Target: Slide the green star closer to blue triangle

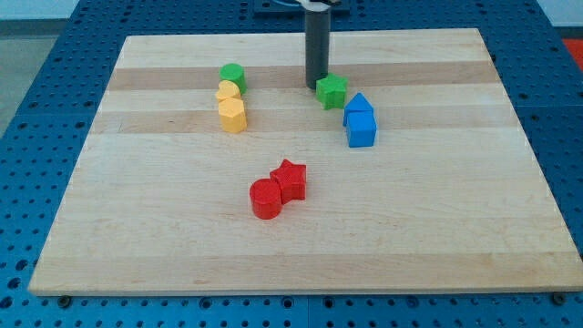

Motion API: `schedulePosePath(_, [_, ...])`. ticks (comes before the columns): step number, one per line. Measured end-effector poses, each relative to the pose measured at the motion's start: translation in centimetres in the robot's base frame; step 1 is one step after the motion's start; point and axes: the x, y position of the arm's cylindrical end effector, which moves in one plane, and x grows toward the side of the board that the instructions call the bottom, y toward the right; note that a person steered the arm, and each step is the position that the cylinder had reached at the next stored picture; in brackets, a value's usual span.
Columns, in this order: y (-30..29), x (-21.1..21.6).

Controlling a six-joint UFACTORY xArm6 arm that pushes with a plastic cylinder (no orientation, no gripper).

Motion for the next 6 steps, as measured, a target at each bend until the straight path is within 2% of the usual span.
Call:
schedulePosePath(3, [0.3, -1.0])
schedulePosePath(6, [3.0, -1.0])
